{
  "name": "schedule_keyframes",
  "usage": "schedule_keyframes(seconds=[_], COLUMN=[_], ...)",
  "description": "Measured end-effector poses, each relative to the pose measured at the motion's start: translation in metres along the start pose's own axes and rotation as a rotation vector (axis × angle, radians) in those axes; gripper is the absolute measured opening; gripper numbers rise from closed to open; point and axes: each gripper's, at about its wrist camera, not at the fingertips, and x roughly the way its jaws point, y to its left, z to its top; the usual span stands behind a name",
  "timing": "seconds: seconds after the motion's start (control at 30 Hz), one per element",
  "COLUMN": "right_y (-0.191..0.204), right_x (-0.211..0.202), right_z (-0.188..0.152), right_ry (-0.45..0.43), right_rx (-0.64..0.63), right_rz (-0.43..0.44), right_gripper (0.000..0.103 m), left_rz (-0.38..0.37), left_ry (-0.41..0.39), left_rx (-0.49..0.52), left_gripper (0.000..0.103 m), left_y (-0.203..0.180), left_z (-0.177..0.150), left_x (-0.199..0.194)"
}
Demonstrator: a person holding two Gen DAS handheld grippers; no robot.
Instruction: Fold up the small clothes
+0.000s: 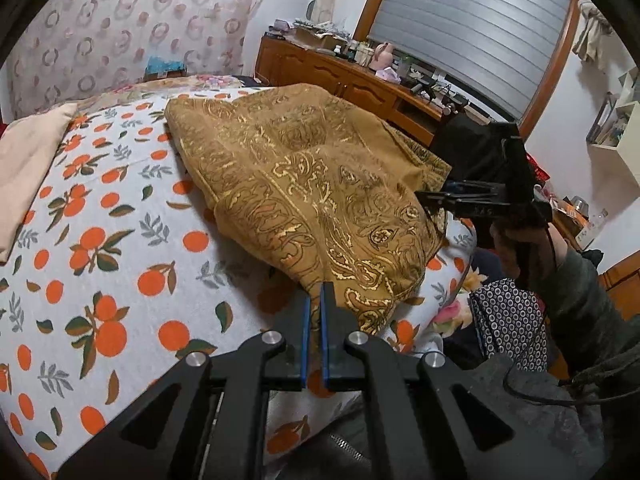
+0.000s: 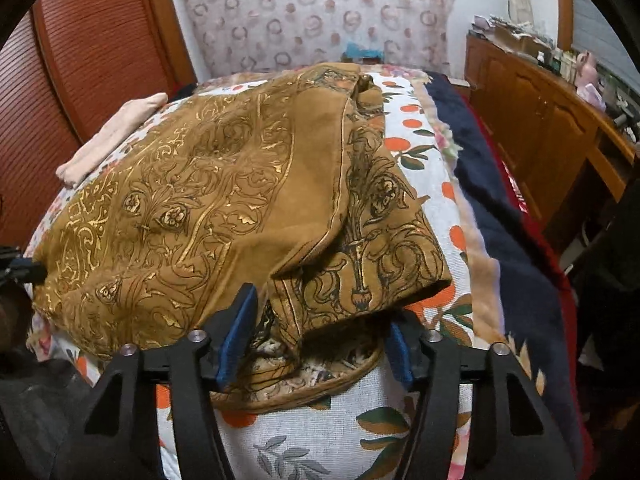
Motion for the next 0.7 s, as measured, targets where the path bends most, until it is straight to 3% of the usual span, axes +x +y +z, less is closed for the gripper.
schedule_keyframes(seconds=[0.03,0.2,0.43,0.57,0.7], right_y=[-0.001,-0.002,0.0,-0.001,-0.008], right_x=[-0.001,-0.004,-0.041,-0.055,-0.038], right_z=[-0.001,-0.005,0.026,0.072,0.125], right_ry=[-0.001,-0.013,-0.165,-0.245,-0.257], right_rx=[0.0,-0.009,-0.002,-0.036,-0.053], right_rz=[-0.001,0.028,0.073,0.074,0.048], right_gripper=[0.048,0.013,0.009,0.009,0.009], left_rz=[0.0,-0.008,-0.012,0.008,0.079], left_ry=[-0.006,-0.056,-0.171,-0.226,-0.236], left_rx=[0.0,-0.011,-0.033,-0.045,-0.056], left_gripper=[0.0,0.0,0.0,0.0,0.0], left_y=[-0.001,0.0,0.015,0.033,0.056], left_z=[0.002,0.015,0.069,0.116,0.152], left_x=[-0.001,-0.008,-0.028,-0.027,-0.007])
